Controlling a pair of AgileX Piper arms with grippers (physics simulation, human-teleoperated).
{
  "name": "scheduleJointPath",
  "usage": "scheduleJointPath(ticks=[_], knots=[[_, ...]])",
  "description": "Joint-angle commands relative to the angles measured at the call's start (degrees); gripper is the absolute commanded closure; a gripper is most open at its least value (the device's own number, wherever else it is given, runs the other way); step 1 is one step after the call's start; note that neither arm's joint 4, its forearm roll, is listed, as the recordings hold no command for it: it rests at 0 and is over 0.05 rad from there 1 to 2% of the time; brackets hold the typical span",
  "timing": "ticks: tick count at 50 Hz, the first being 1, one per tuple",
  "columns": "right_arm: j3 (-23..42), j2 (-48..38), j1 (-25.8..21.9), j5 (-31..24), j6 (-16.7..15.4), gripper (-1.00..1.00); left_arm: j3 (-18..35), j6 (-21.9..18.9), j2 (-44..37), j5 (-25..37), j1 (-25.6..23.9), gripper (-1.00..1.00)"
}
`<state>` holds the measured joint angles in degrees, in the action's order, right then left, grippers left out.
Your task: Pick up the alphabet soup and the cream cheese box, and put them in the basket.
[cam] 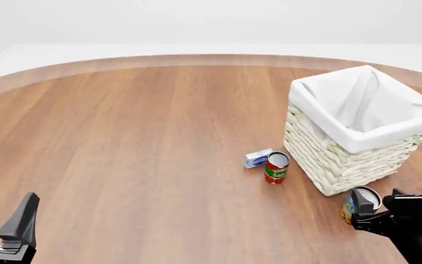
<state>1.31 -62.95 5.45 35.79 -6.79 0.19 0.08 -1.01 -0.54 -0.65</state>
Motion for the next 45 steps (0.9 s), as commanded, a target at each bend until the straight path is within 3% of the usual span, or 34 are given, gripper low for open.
scheduleJointPath(ticks=[1, 12, 23, 34, 35, 45], knots=[[-1.31, -4.28, 0.62, 6.26, 0.84, -1.0, -0.01, -0.01, 0.01, -0.01, -0.04, -1.0], [-1.31, -15.16, 0.72, 16.41, 0.92, -1.0, -0.01, -0.01, 0.02, 0.0, -0.03, -1.0], [-1.31, -31.9, 0.76, 32.07, 1.35, -1.0, -0.01, -0.02, 0.03, 0.0, -0.05, -1.0], [-1.31, -33.99, 1.06, 33.97, 1.32, -1.0, -0.01, -0.01, 0.02, 0.0, -0.02, -1.0], [-1.31, -33.86, 1.21, 33.97, 1.32, 1.0, -0.01, 0.01, 0.0, -0.01, -0.03, -1.0], [-1.31, -32.39, 1.42, 33.42, 1.22, 1.0, -0.01, 0.0, 0.03, 0.0, -0.03, -1.0]])
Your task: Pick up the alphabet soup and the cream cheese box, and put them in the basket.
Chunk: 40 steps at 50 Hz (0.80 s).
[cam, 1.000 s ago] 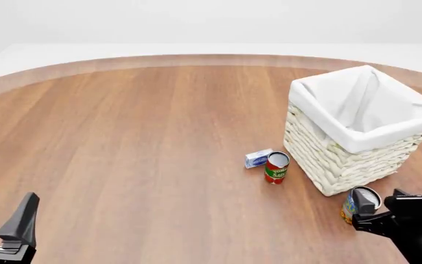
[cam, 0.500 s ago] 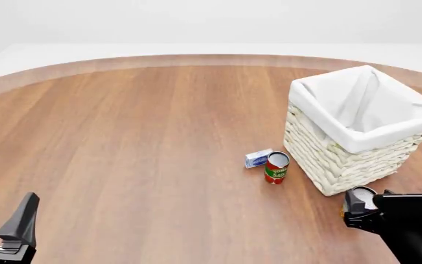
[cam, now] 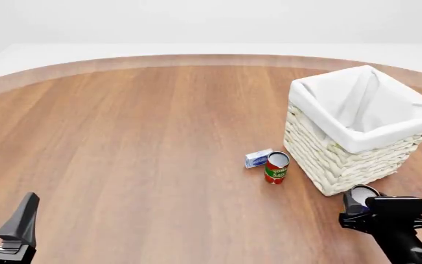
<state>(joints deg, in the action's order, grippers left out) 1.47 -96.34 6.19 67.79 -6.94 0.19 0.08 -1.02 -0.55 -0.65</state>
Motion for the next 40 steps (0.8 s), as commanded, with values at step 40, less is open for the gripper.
scheduleJointPath(ticks=[40], knots=[[0.18, 84.27, 4.64, -76.11, -0.02, 1.0, -0.01, 0.0, 0.02, 0.0, -0.03, -1.0]])
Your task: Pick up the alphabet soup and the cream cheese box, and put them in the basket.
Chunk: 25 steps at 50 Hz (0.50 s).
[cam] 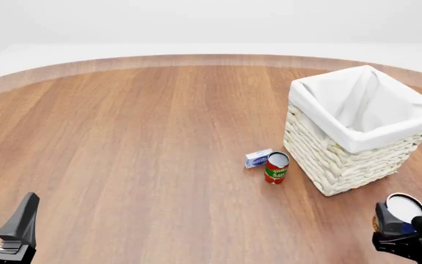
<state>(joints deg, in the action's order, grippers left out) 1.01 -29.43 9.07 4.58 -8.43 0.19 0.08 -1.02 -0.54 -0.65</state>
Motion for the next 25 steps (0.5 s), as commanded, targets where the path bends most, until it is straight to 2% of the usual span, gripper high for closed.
scheduleJointPath(ticks=[1, 8, 15, 25], knots=[[1.08, 17.83, 1.84, -13.52, 1.31, 1.0, -0.01, -0.02, 0.01, 0.0, -0.03, -1.0], [7.44, 23.25, 2.09, -22.02, 1.24, 1.0, -0.01, 0.01, 0.03, 0.0, -0.04, -1.0], [13.01, 26.93, 2.32, -28.02, 1.07, 1.0, -0.01, 0.0, 0.03, 0.0, -0.04, -1.0], [18.13, 27.73, 2.31, -29.99, 1.55, 1.0, -0.01, -0.01, 0.02, 0.0, -0.03, -1.0]])
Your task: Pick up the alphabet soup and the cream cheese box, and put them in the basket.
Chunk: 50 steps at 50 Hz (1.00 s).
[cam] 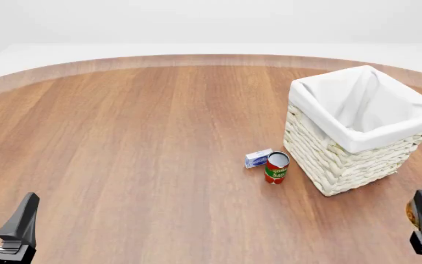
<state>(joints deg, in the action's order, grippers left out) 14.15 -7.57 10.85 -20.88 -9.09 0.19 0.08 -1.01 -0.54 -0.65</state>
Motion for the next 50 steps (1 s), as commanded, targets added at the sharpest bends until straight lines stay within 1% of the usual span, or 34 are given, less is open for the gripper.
scheduleJointPath(ticks=[1, 4, 14, 17, 26, 30, 36, 47, 50], knots=[[5.18, 5.48, 0.4, -4.12, 2.27, 1.0, -0.01, -0.01, 0.02, 0.0, -0.02, -1.0], [5.88, 3.71, 0.1, -2.31, 2.12, 1.0, -0.01, 0.0, 0.03, 0.0, -0.03, -1.0], [10.32, 0.82, -1.57, -0.52, 1.62, 1.0, -0.01, -0.01, 0.01, -0.01, -0.04, -1.0], [10.9, -1.26, -2.1, 1.64, 1.49, 1.0, -0.01, -0.02, 0.01, -0.01, -0.04, -1.0], [14.23, -6.22, -3.13, 5.38, 1.26, 1.0, -0.01, -0.01, 0.02, 0.0, -0.03, -1.0], [16.07, -7.85, -3.67, 6.25, 1.18, 1.0, -0.01, -0.01, 0.03, 0.0, -0.03, -1.0], [18.62, -12.28, -4.51, 9.94, 0.52, 1.0, -0.01, 0.0, 0.02, 0.0, -0.04, -1.0], [22.83, -18.7, -6.51, 13.81, -0.59, 1.0, -0.01, 0.0, 0.02, 0.0, -0.04, -1.0], [23.91, -21.24, -6.74, 15.62, -0.83, 1.0, -0.01, -0.02, 0.04, 0.01, -0.03, -1.0]])
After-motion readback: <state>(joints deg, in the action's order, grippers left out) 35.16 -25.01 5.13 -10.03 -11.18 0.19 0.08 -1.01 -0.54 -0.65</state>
